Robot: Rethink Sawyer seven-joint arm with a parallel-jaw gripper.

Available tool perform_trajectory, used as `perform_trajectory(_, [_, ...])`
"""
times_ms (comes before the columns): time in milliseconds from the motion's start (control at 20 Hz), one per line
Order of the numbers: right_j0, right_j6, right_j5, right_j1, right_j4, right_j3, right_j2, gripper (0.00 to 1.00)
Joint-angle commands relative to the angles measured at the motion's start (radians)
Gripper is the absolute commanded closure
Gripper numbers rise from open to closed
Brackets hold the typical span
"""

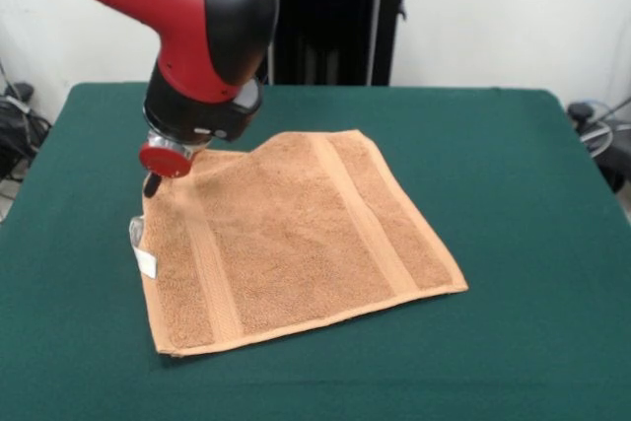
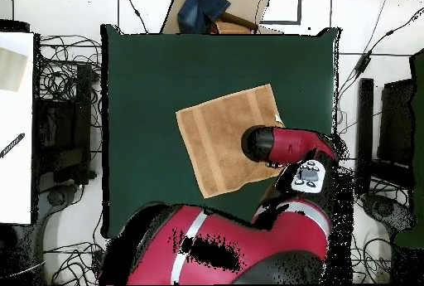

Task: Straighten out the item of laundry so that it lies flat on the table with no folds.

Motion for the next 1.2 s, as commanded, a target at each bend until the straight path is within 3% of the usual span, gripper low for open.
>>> perform_trajectory(50, [0.009,-0.199,0.051,-0.042,-0.038,0.031,0.142,0.00])
perform_trajectory(350, [0.012,-0.201,0.078,-0.050,-0.043,0.016,0.138,0.00])
perform_trajectory(950, [-0.053,-0.372,0.315,-0.278,-0.031,0.084,0.170,0.00])
perform_trajectory(1200, [-0.063,-0.361,0.248,-0.247,-0.056,0.081,0.167,0.00])
